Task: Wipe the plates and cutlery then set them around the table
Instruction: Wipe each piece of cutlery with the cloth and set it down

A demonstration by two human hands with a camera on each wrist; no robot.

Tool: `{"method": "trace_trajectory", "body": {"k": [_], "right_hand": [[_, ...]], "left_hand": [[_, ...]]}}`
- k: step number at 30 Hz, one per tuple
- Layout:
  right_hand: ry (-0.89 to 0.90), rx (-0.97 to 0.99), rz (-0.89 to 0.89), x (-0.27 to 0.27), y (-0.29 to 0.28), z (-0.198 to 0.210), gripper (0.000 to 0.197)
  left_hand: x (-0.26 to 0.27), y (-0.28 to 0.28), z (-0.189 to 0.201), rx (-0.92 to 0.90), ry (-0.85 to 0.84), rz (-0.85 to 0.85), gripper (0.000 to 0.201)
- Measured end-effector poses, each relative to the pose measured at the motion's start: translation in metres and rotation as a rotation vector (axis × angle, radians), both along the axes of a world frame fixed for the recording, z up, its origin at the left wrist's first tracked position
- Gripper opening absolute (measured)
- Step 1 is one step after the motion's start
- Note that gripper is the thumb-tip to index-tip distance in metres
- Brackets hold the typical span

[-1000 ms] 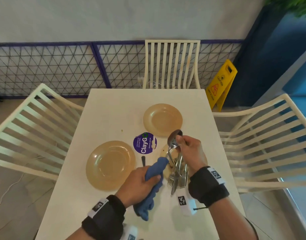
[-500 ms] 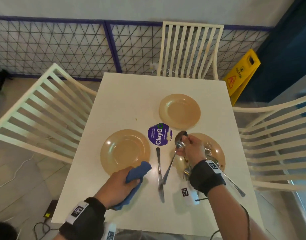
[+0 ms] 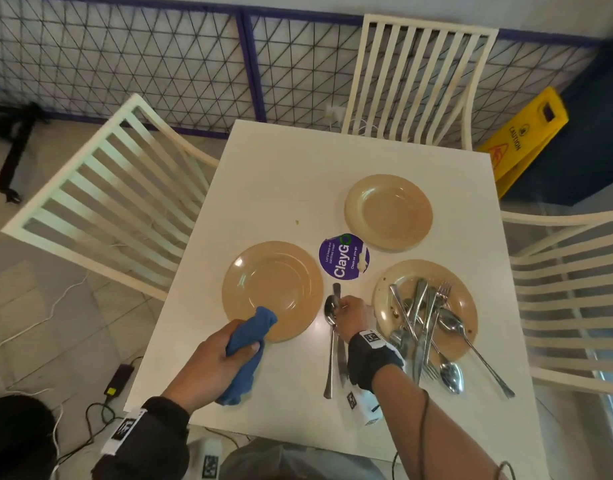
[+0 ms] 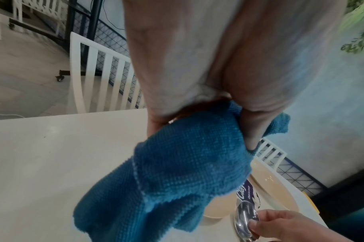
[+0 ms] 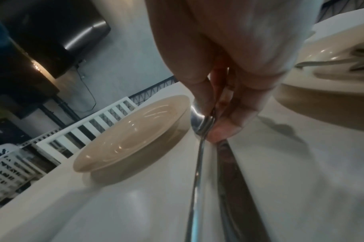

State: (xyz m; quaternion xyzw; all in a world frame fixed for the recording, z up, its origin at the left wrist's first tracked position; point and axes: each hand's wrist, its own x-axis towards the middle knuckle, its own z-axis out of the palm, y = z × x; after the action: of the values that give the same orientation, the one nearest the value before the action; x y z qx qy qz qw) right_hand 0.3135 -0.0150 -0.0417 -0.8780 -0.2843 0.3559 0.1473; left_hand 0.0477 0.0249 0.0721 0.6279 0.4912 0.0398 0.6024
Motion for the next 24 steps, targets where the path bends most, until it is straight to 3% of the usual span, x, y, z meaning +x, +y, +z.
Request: {"method": "trace_trajectory", "body": {"k": [7, 11, 13, 16, 20, 24], "right_hand": [[-0.029, 0.042, -0.010, 0.012, -0.019, 0.012, 0.026], [-0.066, 0.094, -0.181, 0.046, -0.059, 0.025, 0.023], [-0.106, 0.041, -0.214, 0.063, -0.085, 0.025, 0.016], [-0.147, -0.027, -0.229, 0.081, -0.112, 0.018, 0.024], [-0.183, -0.088, -0.219, 0.098, -0.123, 0.000, 0.025], [-0.119, -0.119, -0.222, 0.107, -0.124, 0.008, 0.016]], "left_hand": [[0.018, -0.004, 0.001, 0.066, 0.007, -0.031, 0.020], [0.034, -0.009, 0.003, 0.097, 0.006, -0.053, 0.019], [0.043, -0.012, 0.003, 0.110, -0.001, -0.058, 0.019], [0.060, -0.020, 0.005, 0.122, -0.015, -0.080, 0.020], [0.083, -0.032, 0.005, 0.122, -0.016, -0.100, 0.022], [0.100, -0.043, 0.004, 0.125, 0.008, -0.100, 0.026]]}}
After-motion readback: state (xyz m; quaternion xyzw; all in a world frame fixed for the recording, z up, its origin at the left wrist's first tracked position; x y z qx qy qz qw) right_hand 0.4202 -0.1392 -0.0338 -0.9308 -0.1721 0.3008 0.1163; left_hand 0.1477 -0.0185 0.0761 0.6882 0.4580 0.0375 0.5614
